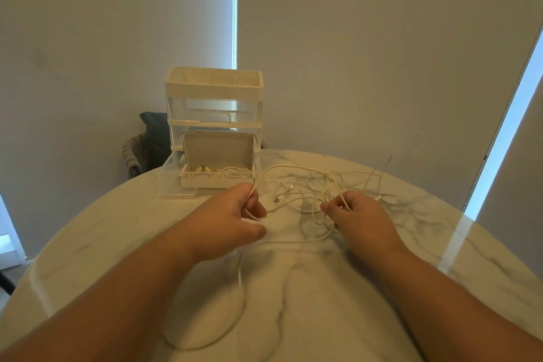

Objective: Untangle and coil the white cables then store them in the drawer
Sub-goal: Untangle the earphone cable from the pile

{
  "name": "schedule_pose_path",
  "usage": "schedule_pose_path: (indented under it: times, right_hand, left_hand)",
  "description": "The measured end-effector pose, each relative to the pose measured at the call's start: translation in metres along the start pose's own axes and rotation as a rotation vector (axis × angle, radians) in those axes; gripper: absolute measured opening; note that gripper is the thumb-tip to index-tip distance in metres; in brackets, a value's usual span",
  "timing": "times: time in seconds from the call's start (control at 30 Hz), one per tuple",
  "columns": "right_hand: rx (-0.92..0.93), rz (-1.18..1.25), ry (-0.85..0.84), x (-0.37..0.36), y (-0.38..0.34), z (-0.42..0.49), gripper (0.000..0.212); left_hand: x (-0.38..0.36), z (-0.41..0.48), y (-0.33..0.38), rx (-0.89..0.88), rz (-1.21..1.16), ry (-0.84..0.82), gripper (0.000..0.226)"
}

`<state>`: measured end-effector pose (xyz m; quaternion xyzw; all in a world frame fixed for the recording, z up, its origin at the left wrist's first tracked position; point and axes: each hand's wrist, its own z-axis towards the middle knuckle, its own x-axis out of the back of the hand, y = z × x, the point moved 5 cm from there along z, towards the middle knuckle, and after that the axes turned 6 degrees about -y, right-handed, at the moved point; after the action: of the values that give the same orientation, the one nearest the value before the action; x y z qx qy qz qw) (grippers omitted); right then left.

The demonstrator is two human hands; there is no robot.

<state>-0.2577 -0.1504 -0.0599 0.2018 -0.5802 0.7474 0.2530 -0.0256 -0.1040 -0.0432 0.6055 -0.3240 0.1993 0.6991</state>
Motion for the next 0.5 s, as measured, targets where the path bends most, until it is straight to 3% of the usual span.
schedule_pose_path:
  times: [0.27, 0.37, 0.5]
  right_hand:
    - [-0.01, 0.088, -0.049, -0.003, 0.001, -0.001, 0.026]
    - [0.007, 0.041, -0.055, -0.005, -0.001, -0.003, 0.031]
    - [0.003, 0.087, -0.053, -0.009, 0.0, -0.003, 0.031]
  left_hand:
    - [0.005, 0.011, -0.009, 0.055, -0.028, 0.149, 0.014]
    - [0.003, 0.014, -0.014, 0.083, -0.021, 0.143, 0.009]
    - [-0.002, 0.016, -0.016, 0.072, -0.029, 0.117, 0.019]
